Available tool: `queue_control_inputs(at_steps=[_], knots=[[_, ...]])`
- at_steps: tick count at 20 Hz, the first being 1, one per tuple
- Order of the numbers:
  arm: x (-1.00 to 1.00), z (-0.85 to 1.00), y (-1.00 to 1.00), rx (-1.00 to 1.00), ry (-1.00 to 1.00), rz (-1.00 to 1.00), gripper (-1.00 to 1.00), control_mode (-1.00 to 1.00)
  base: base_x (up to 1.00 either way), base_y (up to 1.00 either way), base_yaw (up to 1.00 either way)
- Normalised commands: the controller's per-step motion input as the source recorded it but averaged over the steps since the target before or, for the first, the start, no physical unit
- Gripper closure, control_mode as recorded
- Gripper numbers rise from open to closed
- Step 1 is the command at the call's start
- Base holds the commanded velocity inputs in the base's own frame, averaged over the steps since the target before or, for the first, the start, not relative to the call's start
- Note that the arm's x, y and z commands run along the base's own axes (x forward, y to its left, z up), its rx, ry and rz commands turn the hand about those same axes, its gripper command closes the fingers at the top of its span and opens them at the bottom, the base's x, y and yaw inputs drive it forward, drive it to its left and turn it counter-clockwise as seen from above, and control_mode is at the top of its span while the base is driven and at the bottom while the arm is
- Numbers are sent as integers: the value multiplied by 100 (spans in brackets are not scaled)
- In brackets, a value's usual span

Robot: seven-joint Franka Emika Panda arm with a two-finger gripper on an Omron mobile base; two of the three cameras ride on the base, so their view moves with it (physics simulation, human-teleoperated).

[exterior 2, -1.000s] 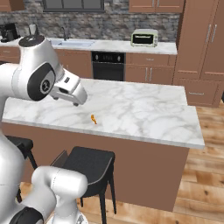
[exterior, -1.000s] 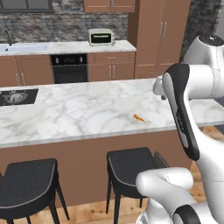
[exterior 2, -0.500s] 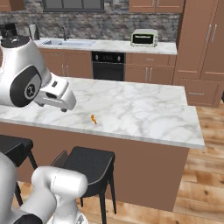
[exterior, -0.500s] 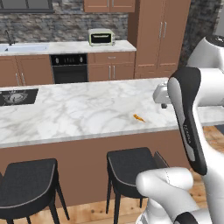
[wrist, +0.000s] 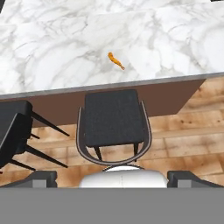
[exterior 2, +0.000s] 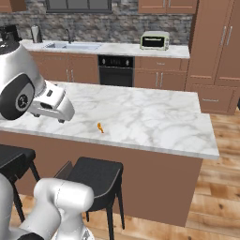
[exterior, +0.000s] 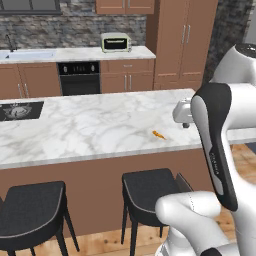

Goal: Open the fridge, remove the orange, squash, and shrimp, and place them on any counter.

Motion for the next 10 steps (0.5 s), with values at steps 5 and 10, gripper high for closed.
queue_control_inputs(at_steps=[5,10], knots=[[-5,0,0,0,0,0,-100,100,-29,0,-2],[0,0,0,0,0,0,-100,100,-97,-5,-43]])
